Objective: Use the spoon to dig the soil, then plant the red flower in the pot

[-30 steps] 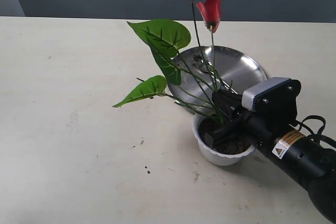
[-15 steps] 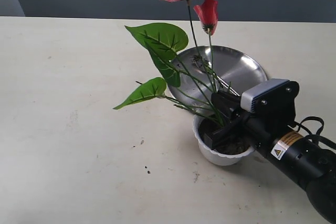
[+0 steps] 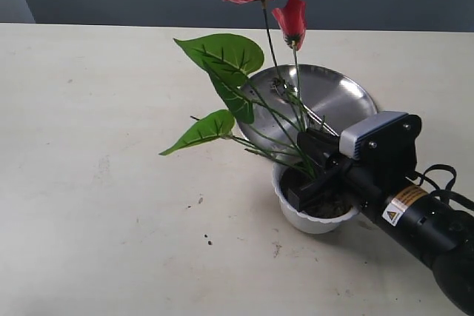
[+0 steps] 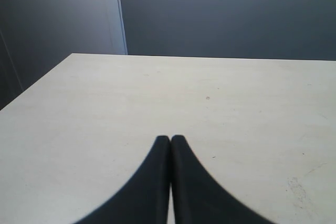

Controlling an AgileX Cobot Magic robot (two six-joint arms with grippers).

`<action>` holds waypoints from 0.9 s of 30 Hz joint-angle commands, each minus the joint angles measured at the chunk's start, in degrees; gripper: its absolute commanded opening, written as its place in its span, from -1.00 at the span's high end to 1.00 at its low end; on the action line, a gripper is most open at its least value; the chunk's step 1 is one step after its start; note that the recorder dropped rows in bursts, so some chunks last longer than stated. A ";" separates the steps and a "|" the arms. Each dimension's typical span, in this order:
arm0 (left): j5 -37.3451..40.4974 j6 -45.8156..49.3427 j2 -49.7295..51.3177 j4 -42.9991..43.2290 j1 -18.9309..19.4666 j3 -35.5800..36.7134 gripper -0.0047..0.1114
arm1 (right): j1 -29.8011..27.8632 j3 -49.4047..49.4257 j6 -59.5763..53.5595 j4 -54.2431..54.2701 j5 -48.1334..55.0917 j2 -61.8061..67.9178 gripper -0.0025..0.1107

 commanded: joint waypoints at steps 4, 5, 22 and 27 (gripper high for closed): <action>0.12 -0.14 -0.13 -0.06 0.05 0.21 0.91 | -0.25 1.05 0.29 -1.89 3.16 0.82 0.97; 0.12 -0.14 -0.13 -0.06 0.05 0.21 0.91 | -0.25 1.05 0.29 -1.87 3.16 0.82 0.96; 0.12 -0.14 -0.13 -0.06 0.05 0.21 0.91 | -0.25 1.05 0.29 -1.44 3.16 0.82 0.62; 0.12 -0.14 -0.13 -0.06 0.05 0.21 0.91 | -0.25 1.05 0.29 -1.44 3.16 0.46 0.62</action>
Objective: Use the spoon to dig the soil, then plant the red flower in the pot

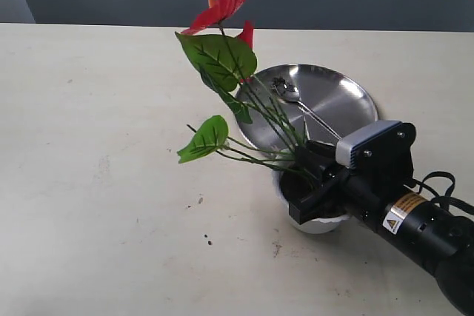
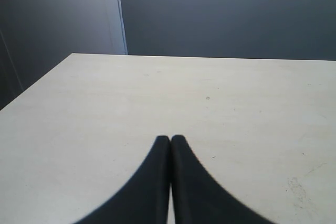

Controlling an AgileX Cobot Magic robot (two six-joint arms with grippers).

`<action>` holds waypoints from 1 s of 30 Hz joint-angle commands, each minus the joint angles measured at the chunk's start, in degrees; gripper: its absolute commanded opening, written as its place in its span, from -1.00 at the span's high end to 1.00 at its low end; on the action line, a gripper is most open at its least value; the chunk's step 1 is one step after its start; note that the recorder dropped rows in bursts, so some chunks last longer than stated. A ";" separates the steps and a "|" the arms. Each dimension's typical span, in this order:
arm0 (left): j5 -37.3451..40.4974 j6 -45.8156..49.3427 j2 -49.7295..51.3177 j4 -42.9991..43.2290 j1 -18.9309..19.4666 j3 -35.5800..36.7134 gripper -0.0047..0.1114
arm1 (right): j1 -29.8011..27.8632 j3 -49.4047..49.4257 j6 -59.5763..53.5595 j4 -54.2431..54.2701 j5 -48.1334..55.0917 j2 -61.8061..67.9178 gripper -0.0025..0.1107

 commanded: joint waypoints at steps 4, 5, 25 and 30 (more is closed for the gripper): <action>0.12 -0.14 -0.13 -0.06 0.05 0.21 0.91 | -0.25 0.52 0.03 -0.25 1.10 -0.75 0.62; 0.12 -0.14 -0.13 -0.06 0.05 0.21 0.91 | -0.25 0.52 0.03 -0.07 1.10 -0.72 0.62; 0.12 -0.14 -0.13 -0.06 0.05 0.21 0.91 | -0.25 0.61 0.03 0.99 1.10 -4.45 0.37; 0.12 -0.14 -0.13 -0.06 0.05 0.21 0.91 | -0.25 1.75 0.03 1.92 1.10 -7.28 0.37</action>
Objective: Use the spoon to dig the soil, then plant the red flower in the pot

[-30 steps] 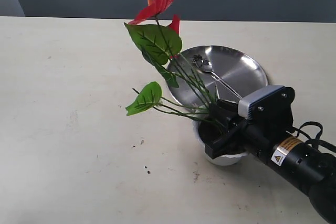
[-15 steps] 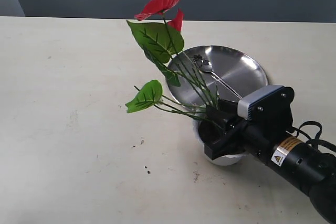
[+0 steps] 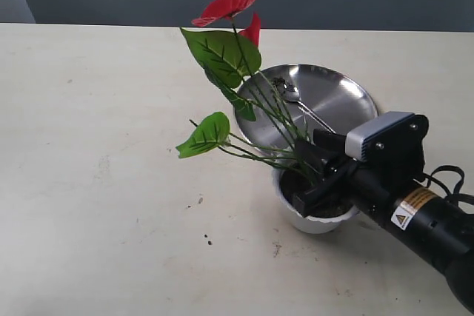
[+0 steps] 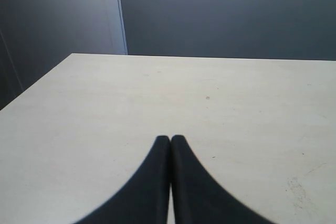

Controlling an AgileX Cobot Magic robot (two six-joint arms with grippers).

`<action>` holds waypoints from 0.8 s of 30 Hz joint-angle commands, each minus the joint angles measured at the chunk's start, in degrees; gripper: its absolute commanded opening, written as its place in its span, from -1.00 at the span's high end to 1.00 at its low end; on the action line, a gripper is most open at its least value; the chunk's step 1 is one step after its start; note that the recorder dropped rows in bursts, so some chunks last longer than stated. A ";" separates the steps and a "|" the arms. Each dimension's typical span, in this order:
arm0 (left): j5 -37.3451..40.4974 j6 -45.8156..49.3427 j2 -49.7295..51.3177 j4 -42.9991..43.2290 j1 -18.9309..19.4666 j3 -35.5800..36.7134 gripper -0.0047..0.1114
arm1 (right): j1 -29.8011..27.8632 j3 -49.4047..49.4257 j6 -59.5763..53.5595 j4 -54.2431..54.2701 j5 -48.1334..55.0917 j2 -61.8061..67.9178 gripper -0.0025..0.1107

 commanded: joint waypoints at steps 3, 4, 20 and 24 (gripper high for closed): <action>0.12 -0.14 -0.13 -0.06 0.05 0.21 0.91 | -0.25 2.04 0.03 2.73 -0.42 -3.97 0.38; 0.12 -0.14 -0.13 -0.06 0.05 0.21 0.91 | -0.25 2.60 -0.09 3.23 -0.42 -4.77 0.39; 0.12 -0.14 -0.13 -0.06 0.05 0.21 0.91 | -0.21 -8.93 5.39 -4.11 43.64 -45.72 0.97; 0.12 -0.14 -0.13 -0.06 0.05 0.21 0.91 | -0.21 -8.93 5.39 -4.01 41.37 -49.67 0.97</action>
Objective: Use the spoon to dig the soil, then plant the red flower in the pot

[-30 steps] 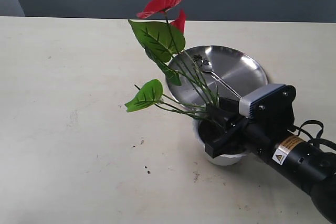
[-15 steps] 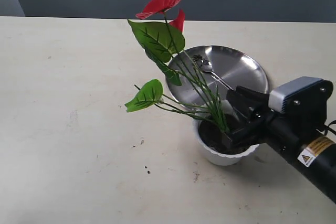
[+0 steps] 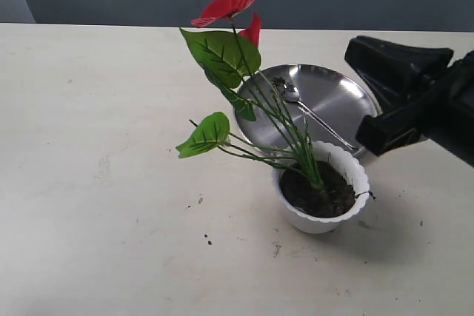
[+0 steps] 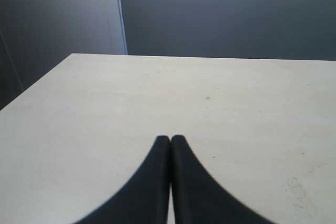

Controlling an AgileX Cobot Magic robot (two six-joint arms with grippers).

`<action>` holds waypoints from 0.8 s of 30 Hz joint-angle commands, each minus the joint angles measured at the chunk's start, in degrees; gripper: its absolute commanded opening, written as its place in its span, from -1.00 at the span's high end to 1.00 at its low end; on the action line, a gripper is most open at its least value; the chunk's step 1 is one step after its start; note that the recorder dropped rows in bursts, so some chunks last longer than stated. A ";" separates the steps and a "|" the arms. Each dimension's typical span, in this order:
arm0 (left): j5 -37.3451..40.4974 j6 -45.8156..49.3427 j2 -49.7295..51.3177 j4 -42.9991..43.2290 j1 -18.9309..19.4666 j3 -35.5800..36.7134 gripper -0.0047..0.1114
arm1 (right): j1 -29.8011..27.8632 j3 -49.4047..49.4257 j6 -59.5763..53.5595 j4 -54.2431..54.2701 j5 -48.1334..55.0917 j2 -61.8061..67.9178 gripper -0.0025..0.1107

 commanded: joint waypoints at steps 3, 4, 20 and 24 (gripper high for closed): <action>0.12 -0.14 -0.13 -0.06 0.05 0.21 0.91 | -0.21 -0.30 0.23 0.51 -1.95 -4.88 0.97; 0.12 -0.14 -0.13 -0.06 0.05 0.21 0.91 | -0.21 -0.30 0.23 0.64 -1.95 -5.18 0.97; 0.12 -0.14 -0.13 -0.06 0.05 0.21 0.91 | -22.02 -0.30 -1.28 -5.00 45.77 -37.22 0.97; 0.12 -0.14 -0.13 -0.06 0.05 0.21 0.91 | -23.00 -0.30 -1.28 -5.24 47.70 -39.70 0.97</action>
